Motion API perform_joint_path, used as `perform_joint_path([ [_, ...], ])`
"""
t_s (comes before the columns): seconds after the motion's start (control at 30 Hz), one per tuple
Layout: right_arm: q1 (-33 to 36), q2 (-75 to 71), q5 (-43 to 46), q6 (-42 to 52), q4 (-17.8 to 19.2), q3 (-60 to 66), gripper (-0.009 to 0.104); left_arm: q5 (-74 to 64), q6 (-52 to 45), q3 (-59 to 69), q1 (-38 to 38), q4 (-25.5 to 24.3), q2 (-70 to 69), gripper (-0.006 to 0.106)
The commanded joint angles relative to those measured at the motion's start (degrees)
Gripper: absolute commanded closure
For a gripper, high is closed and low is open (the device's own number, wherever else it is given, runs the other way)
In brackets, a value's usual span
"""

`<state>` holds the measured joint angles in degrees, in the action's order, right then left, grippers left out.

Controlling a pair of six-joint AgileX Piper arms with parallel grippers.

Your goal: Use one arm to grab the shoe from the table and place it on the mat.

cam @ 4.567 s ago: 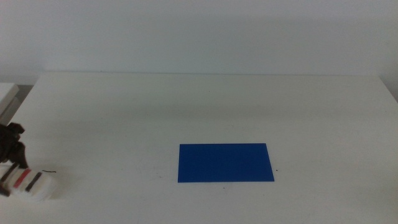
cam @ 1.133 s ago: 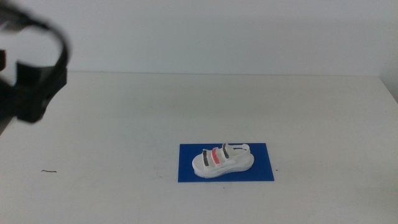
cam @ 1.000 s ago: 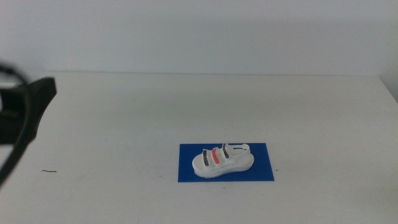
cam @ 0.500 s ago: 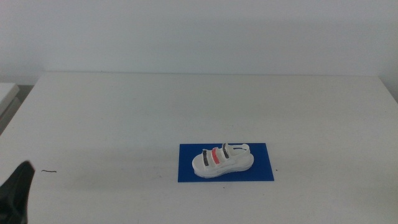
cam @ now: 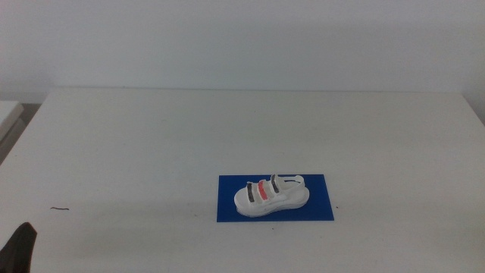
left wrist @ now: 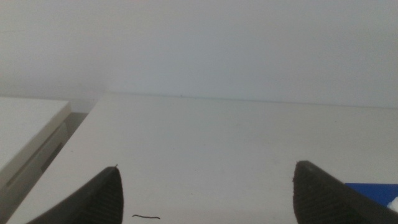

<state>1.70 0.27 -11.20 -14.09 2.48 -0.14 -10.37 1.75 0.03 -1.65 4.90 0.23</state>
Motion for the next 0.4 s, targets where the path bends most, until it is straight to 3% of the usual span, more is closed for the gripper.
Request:
perform_joint_path([
  [0.0, 0.0, -0.3, 0.6, 0.7, 0.3, 0.1, 0.016, 0.7, 0.0, 0.0, -0.1, -0.8, -0.2, 0.007],
  [0.17, 0.0, -0.3, 0.6, 0.7, 0.3, 0.1, 0.016, 1.0, 0.0, 0.0, -0.1, -4.9, -0.2, 0.007],
  [0.37, 0.0, -0.3, 0.6, 0.7, 0.3, 0.1, 0.016, 1.3, 0.0, 0.0, -0.1, -4.9, -0.2, 0.007],
])
